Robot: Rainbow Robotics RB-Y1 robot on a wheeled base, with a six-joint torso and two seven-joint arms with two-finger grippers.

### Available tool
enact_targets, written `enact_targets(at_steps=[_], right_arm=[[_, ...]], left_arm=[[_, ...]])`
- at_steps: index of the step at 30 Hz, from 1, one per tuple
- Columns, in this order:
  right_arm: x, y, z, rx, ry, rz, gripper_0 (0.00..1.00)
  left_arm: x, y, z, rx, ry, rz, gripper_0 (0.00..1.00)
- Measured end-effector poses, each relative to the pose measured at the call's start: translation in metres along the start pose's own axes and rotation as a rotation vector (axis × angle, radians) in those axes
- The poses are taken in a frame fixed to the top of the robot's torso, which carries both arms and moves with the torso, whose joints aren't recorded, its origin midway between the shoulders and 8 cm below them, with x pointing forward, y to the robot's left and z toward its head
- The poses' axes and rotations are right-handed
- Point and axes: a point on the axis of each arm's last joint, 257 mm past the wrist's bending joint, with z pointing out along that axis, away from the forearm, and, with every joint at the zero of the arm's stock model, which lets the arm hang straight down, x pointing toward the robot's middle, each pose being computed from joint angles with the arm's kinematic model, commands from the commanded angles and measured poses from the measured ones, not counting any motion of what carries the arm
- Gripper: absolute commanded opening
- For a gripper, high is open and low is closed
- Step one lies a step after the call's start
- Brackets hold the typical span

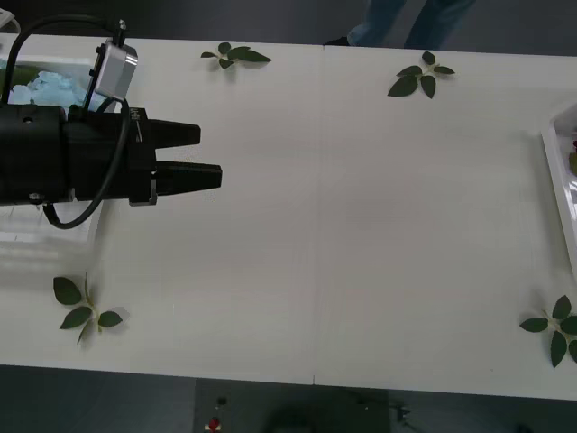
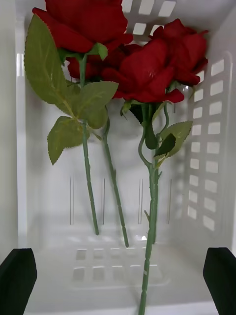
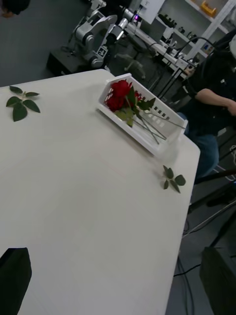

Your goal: Put the red flowers into the right box and the blue flowers into the left box

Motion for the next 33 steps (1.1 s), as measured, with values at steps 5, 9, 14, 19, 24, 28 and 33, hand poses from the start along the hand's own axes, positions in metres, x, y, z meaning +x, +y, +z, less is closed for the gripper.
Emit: enact_targets(at_steps=[5,9,14,19,24,28,33], right_arm=[[-0.005,0.017,0.002,-0.063,-0.022,0.056,1.0],[-0.015,0.062,0.011,-0.197,-0.06,0.125,1.0],[-0.036,0.156,0.013,-0.426,-0.135,0.017,1.0],[-0.049,0.269,-0.006,-0.626,-0.258,-0.264,1.0],[-0.047,0.353,-0.042,-0.778,-0.335,-0.424,1.0],[-0.041,0.393,-0.069,-0.84,-0.401,-0.572,1.0],[-0.046,0.422,-0.1,-0.879,-0.468,-0.636,1.0]], left_arm=[[-0.003,0.003,0.0,-0.013,-0.012,0.104,1.0],[-0.004,0.002,0.0,-0.009,-0.016,0.116,1.0],[-0.002,0.004,0.0,-0.017,-0.009,0.128,1.0],[-0.002,0.005,0.0,-0.02,-0.007,0.132,1.0],[-0.002,0.005,0.0,-0.02,-0.007,0.131,1.0],[-0.002,0.005,0.0,-0.02,-0.007,0.131,1.0],[-0.002,0.005,0.0,-0.02,-0.007,0.131,1.0]])
